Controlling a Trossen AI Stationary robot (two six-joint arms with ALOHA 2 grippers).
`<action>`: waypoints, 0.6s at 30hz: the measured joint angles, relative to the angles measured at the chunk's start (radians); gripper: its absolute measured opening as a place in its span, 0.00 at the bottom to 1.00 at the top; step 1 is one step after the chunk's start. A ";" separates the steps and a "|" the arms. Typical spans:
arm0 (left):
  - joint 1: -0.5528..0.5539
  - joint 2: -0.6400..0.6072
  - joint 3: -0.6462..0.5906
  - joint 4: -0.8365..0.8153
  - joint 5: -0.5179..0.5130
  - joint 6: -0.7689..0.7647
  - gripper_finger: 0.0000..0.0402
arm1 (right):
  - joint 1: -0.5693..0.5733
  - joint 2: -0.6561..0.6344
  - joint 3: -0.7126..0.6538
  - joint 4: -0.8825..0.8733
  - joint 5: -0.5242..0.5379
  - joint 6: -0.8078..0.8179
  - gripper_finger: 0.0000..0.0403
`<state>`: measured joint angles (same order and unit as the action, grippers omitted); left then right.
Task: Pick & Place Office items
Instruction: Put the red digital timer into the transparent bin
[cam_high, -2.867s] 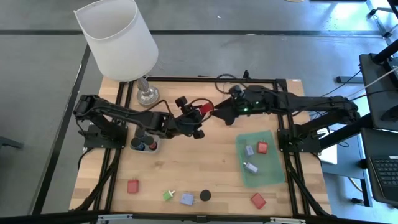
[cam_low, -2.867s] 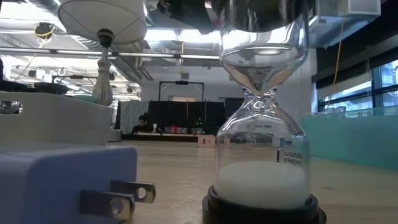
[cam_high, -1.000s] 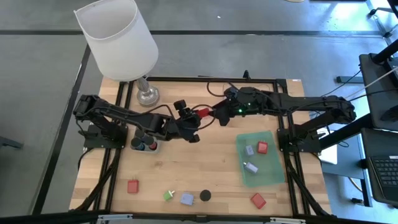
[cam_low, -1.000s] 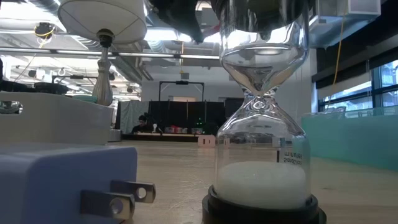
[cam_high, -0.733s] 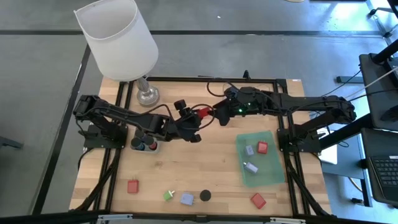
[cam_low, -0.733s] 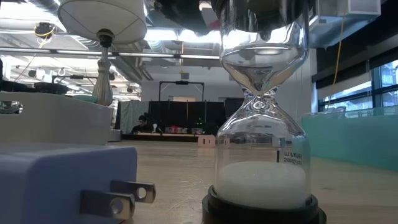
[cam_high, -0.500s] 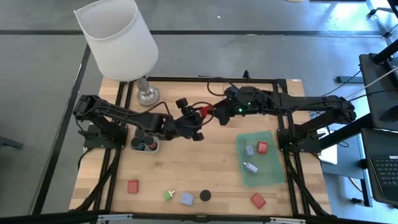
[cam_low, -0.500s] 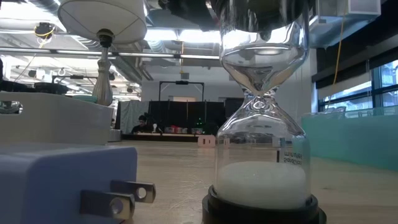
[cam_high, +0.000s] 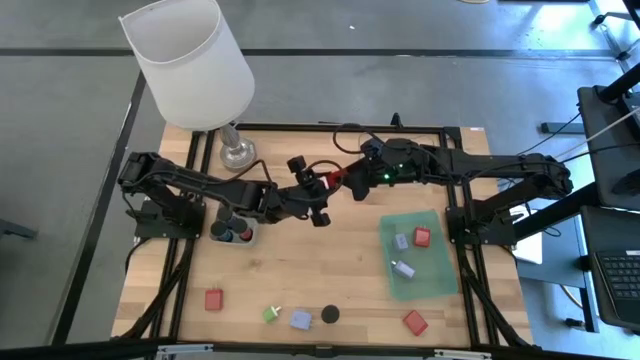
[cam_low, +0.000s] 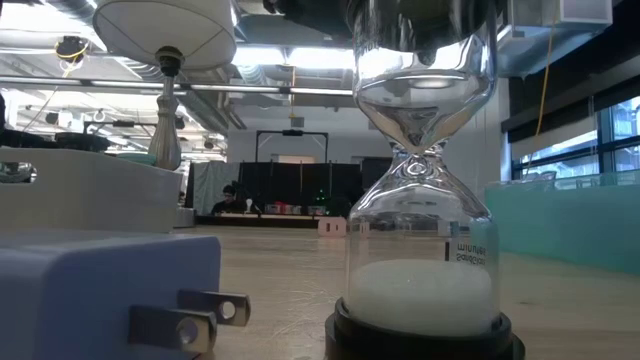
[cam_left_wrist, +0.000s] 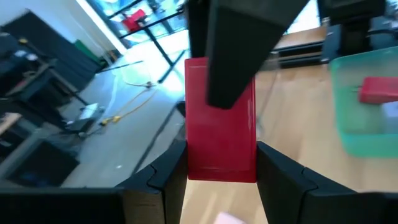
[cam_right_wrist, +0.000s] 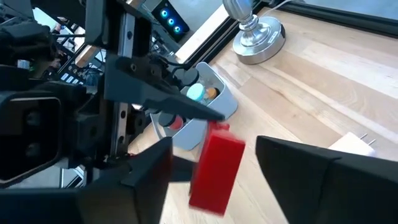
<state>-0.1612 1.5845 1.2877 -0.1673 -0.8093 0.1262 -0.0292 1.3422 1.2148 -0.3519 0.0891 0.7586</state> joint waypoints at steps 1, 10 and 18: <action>0.000 0.000 0.000 0.000 0.011 -0.006 0.39 | 0.000 0.000 0.000 0.000 0.000 0.000 0.56; 0.000 0.000 0.000 0.001 -0.004 -0.009 0.39 | 0.000 -0.001 0.000 -0.001 0.000 0.000 0.30; 0.000 0.000 -0.001 0.014 -0.016 -0.005 0.42 | 0.000 -0.002 0.003 0.006 -0.005 0.010 0.16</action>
<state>-0.1615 1.5848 1.2865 -0.1528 -0.8258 0.1209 -0.0292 1.3403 1.2175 -0.3455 0.0837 0.7685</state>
